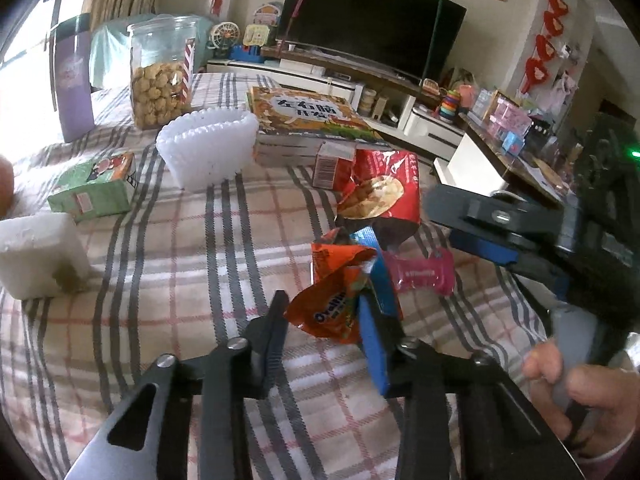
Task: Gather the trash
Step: 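Grasp the orange snack wrapper with the left tool while the right tool grasps the red bag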
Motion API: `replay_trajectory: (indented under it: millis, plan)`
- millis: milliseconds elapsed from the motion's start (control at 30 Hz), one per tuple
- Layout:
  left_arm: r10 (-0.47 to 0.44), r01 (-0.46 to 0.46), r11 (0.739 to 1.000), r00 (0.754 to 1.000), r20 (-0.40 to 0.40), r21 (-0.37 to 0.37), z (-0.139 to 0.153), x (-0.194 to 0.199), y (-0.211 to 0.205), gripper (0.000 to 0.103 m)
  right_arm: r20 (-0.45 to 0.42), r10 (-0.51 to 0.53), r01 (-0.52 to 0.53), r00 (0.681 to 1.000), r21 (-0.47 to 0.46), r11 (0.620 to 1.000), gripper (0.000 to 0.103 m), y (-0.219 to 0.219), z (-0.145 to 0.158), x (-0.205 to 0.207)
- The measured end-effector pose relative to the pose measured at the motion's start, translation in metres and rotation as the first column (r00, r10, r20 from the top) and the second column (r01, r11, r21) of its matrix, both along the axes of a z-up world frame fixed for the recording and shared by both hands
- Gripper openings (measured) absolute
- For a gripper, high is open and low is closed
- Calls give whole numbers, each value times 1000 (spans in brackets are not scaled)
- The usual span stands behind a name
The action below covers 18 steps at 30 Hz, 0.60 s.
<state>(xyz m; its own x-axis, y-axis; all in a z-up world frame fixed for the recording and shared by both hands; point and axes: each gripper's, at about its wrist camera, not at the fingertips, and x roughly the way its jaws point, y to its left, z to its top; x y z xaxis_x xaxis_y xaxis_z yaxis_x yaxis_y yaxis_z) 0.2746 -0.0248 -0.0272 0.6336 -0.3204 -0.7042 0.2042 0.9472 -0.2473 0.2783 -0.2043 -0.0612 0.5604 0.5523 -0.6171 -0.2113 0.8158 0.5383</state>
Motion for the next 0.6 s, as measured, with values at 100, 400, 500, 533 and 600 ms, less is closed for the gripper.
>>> replay_trajectory:
  millis: [100,400,500,533,600]
  plan:
    - [-5,5,1000,1000,3,-11,-2,-1,3,23,-17,-1,1,1000,10,1000,76,6,-8,11]
    - [36,-36,998,999,12,-44,0,-17,9,19,-24,-9,9,1000,11,1000,16,4,-16,12]
    - [57,-56,996,998,11,-70,1,-24,13,18,-22,-18,19,1000,21,1000,14,-5,-13,3]
    - [64,-63,995,998,13,-75,2,-26,14,18,-18,-21,22,1000,19,1000,14,-8,-12,0]
    - [70,-68,994,997,17,-83,4,-31,14,18,-11,-29,30,1000,20,999,14,-17,-8,-9]
